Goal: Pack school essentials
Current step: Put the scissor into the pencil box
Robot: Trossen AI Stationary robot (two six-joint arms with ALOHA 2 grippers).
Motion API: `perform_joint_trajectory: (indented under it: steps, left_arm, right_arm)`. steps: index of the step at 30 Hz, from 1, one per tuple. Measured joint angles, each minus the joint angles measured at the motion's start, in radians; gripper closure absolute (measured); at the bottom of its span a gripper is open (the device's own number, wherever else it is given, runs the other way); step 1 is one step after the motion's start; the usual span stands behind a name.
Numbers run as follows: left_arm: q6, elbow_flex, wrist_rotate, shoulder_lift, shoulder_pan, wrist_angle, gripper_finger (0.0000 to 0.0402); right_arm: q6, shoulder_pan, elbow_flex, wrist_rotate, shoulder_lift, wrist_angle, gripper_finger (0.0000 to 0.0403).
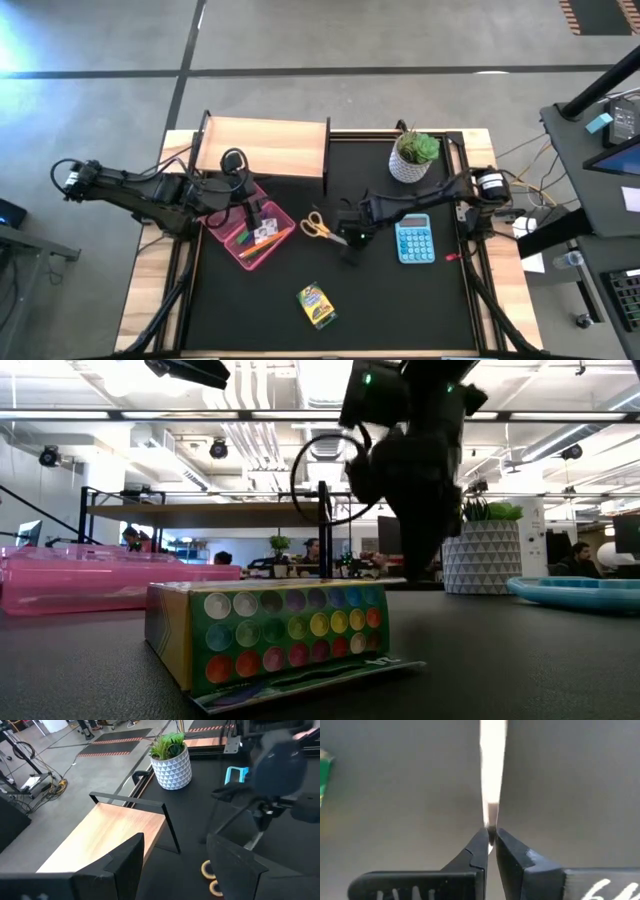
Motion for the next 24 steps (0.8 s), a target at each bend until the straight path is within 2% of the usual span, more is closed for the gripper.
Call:
perform_joint_trajectory:
  steps: [6,11,15,19,24]
  left_arm:
    - [-0.001,0.000,0.004,0.000,0.000,0.006,0.0201]
    - [-0.002,0.000,0.006,0.000,0.000,0.006,0.0201]
    - [-0.002,0.000,0.006,0.000,0.000,0.006,0.0201]
    - [-0.002,0.000,0.006,0.000,0.000,0.006,0.0201]
    - [-0.002,0.000,0.023,0.000,0.000,0.006,0.0201]
  right_arm:
    - [0.006,-0.007,0.030,0.020,-0.009,0.010,0.0369]
    - [0.006,-0.006,0.028,0.013,-0.009,0.003,0.0323]
    - [0.027,-0.008,0.033,0.046,-0.009,0.022,0.0283]
    - [-0.007,-0.007,0.059,0.116,-0.008,0.123,0.0256]
    - [-0.021,-0.017,0.061,0.143,0.041,0.271,0.0231]
